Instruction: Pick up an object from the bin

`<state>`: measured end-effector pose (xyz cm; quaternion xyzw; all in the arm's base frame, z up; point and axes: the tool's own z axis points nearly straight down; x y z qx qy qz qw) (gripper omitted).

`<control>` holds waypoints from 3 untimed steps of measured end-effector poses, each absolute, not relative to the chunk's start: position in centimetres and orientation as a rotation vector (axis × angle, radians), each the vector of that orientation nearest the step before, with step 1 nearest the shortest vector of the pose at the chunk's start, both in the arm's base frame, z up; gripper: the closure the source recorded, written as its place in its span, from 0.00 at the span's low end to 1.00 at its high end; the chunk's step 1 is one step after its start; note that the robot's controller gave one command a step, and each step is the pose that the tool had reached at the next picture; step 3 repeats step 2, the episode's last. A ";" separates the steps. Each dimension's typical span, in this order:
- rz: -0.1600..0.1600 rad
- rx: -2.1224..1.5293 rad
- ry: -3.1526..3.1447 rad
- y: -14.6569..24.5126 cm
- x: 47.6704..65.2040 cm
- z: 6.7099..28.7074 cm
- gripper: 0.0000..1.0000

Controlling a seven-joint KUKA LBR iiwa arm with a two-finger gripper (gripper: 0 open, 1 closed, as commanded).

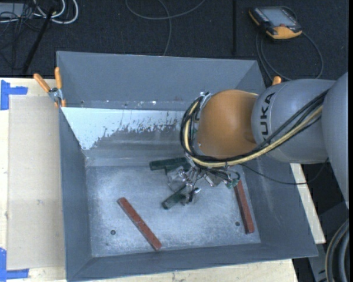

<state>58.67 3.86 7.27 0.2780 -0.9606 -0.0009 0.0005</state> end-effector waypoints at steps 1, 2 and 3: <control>-0.003 0.872 -3.017 3.9 58.7 7.3 1.00; -0.001 0.841 -3.030 3.1 57.8 22.5 1.00; -0.001 0.841 -3.030 3.1 57.8 22.5 1.00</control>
Offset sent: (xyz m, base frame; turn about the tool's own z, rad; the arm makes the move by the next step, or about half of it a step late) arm -0.0093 -0.0084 0.1518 0.0177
